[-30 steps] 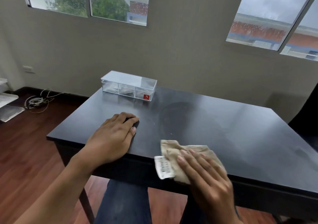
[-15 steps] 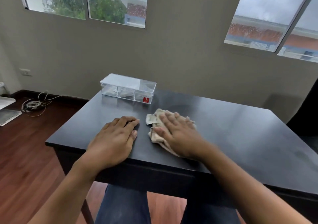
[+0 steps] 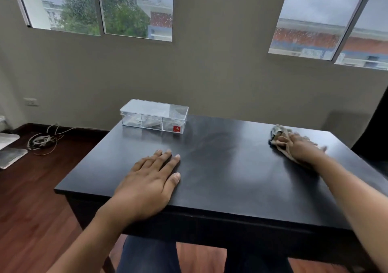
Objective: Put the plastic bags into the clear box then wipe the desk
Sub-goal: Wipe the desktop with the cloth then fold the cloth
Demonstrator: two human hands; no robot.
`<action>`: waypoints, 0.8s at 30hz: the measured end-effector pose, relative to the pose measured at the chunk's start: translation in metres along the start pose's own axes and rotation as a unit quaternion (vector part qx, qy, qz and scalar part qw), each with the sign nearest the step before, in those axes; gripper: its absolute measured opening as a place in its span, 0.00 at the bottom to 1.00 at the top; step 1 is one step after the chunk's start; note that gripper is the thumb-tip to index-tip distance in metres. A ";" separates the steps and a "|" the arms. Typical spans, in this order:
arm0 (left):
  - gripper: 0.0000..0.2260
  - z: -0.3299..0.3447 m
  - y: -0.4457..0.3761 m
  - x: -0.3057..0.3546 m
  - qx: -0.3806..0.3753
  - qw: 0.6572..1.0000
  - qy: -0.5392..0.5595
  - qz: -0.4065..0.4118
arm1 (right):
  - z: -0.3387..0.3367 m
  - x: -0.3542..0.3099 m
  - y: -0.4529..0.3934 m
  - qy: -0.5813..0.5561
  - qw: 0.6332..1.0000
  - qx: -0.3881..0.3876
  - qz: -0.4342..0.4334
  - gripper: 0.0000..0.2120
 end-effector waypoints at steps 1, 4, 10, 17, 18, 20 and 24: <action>0.26 0.001 -0.002 0.007 -0.003 1.000 -0.002 0.012 | 0.004 0.000 -0.002 0.014 1.000 -0.011 0.026 0.33; 0.27 0.001 -0.011 0.028 -0.009 0.999 -0.001 0.047 | 0.026 -0.041 0.028 0.034 0.997 -0.039 -0.060 0.36; 0.29 0.000 -0.023 0.069 -0.010 0.996 -0.004 0.092 | 0.048 -0.067 0.172 -0.019 0.955 -0.092 -0.281 0.28; 0.30 0.002 -0.030 0.088 0.008 0.990 0.013 0.142 | -0.020 0.116 0.142 0.027 0.995 -0.011 -0.091 0.49; 0.30 0.002 -0.031 0.093 0.012 0.989 0.014 0.149 | -0.032 0.140 0.132 0.020 0.999 0.003 -0.026 0.49; 0.30 0.002 -0.033 0.103 0.016 0.986 0.013 0.163 | -0.047 0.168 0.122 -0.023 0.996 0.031 0.085 0.41; 0.36 0.000 -0.043 0.124 0.014 0.983 0.019 0.181 | -0.030 0.120 0.132 0.021 0.998 0.038 0.045 0.39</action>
Point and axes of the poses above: each hand's wrist, its own y-axis away from the middle knuckle, its own z-axis out of the palm, x = y × z, the point moved 5 cm from there along -y, towards the middle knuckle, and after that the axes turned 14 degrees about -y, right-handed, at the moved point
